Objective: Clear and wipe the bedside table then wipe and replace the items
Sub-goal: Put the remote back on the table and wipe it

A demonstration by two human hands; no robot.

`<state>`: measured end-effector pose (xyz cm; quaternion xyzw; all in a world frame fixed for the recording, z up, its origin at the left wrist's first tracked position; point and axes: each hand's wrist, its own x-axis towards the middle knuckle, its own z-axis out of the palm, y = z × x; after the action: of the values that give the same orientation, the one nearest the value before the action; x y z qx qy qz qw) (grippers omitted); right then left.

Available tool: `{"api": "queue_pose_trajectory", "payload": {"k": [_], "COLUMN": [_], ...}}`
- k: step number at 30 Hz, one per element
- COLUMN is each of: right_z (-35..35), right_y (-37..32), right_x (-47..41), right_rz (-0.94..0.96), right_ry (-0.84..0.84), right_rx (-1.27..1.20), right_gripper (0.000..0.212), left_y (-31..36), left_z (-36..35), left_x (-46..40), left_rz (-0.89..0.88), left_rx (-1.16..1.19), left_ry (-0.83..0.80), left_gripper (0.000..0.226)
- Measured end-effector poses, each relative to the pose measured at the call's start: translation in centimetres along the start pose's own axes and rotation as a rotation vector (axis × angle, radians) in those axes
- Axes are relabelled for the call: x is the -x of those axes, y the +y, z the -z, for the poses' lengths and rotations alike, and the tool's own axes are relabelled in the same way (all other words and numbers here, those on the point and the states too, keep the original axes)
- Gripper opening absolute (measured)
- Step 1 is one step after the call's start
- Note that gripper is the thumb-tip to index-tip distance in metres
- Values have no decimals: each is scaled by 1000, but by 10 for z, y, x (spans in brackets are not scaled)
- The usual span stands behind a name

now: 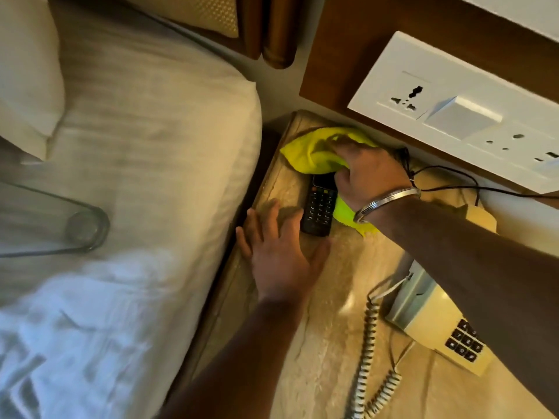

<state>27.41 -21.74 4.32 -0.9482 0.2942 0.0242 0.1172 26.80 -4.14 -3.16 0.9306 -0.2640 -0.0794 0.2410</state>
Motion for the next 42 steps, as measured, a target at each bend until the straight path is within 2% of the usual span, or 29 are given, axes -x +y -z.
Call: {"api": "queue_pose_trajectory", "payload": {"k": [2, 7, 14, 18, 19, 21, 23, 25, 27, 30, 34, 36, 40, 42], "right_z": [-3, -18, -21, -22, -18, 0, 17, 24, 15, -6, -19, -17, -13, -13], "right_y": [2, 3, 7, 27, 34, 41, 45, 38, 21, 1, -8, -7, -5, 2], "right_x": [-4, -20, 48, 71, 71, 66, 56, 42, 23, -9, -20, 2, 51, 60], "right_rz": [-5, 54, 216, 430, 426, 256, 31, -107, -209, -219, -24, 82, 290, 392], "right_ry": [-22, -265, -328, -301, -308, -231, -2, 197, 234, 89, -188, -295, -416, -349], "right_rx": [5, 24, -48, -14, -50, -192, -366, -432, -402, -242, -32, 41, 64, 140], "right_gripper": [66, 64, 60, 56, 52, 46, 40, 36, 31, 39, 65, 71, 69, 75], "left_y": [-1, -11, -10, -10, -10, -9, -8, -6, -4, -4, -8, -7, -7, -8], "left_z": [-3, -8, -13, -13, -13, -13, -12, -11, -10, -11, -15, -16, -18, -18], "left_x": [-1, 0, 1, 3, 3, 2, 0, 0, -1, -1, -3, -2, -2, -1], "left_rz": [21, -13, -38, -34, -30, -21, 1, 33, 55, 53, 26, 21, 27, 17], "left_rx": [18, -32, -67, -59, -57, -89, -104, -71, -39, -32, -81, -101, -72, -52], "left_ry": [32, 43, 71, 69, 66, 52, 45, 52, 57, 59, 64, 56, 79, 74], "left_gripper": [64, 62, 63, 45, 44, 55, 65, 67, 67, 65, 61, 62, 56, 42]}}
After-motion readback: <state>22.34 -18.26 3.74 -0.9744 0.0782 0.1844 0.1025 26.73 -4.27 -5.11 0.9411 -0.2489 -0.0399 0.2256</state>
